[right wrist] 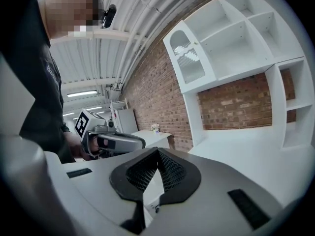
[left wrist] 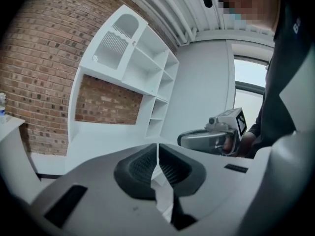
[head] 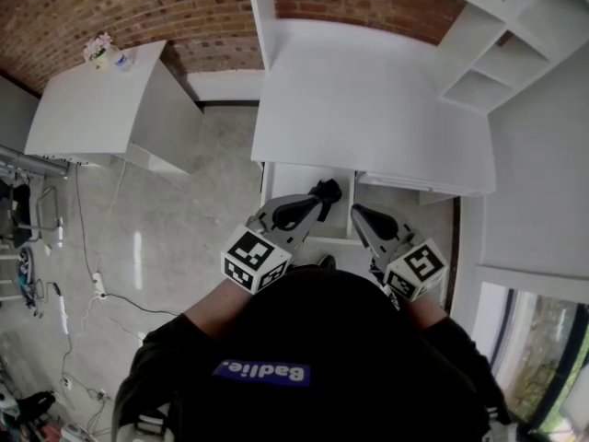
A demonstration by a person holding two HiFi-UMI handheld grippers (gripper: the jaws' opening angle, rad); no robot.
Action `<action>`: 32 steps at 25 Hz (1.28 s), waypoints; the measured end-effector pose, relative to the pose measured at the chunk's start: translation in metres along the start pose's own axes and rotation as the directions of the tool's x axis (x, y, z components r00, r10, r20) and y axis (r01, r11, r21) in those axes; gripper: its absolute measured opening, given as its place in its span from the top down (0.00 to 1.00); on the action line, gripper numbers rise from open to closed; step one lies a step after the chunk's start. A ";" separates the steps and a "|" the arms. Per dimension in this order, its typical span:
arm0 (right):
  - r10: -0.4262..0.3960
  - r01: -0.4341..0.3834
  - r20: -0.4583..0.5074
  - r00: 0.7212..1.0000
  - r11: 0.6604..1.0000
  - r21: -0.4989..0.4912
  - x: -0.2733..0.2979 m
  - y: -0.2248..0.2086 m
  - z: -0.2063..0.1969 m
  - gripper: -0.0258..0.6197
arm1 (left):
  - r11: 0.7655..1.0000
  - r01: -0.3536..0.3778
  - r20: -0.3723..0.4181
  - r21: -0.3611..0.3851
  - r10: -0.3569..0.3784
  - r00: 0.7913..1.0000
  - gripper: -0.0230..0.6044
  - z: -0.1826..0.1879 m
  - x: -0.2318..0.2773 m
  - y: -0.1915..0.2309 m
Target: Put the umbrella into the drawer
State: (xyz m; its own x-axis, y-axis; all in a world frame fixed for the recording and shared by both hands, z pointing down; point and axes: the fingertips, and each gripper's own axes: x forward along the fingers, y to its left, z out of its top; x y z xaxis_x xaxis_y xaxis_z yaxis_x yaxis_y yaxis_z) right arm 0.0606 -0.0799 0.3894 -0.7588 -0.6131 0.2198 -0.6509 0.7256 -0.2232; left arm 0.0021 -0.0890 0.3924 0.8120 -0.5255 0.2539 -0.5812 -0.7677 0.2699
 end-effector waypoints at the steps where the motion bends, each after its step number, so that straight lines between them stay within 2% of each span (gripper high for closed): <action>1: 0.006 -0.006 -0.003 1.000 1.000 -0.004 0.002 0.002 -0.001 0.91 | 1.000 0.002 0.010 -0.004 -0.001 1.000 0.95 0.000 -0.002 0.000; 13: 0.048 -0.048 -0.013 0.999 0.999 -0.025 0.011 0.017 -0.001 0.91 | 1.000 0.025 0.035 -0.009 -0.025 0.999 0.96 -0.001 -0.013 -0.008; 26: 0.052 -0.052 -0.025 0.998 0.999 0.001 0.013 0.023 0.001 0.91 | 1.000 0.023 0.063 -0.001 -0.023 0.998 0.96 0.007 -0.020 -0.006; 32: 0.069 -0.069 -0.036 0.997 0.997 -0.018 0.012 0.022 0.001 0.91 | 1.000 0.028 0.060 0.003 -0.028 0.998 0.96 0.009 -0.021 -0.006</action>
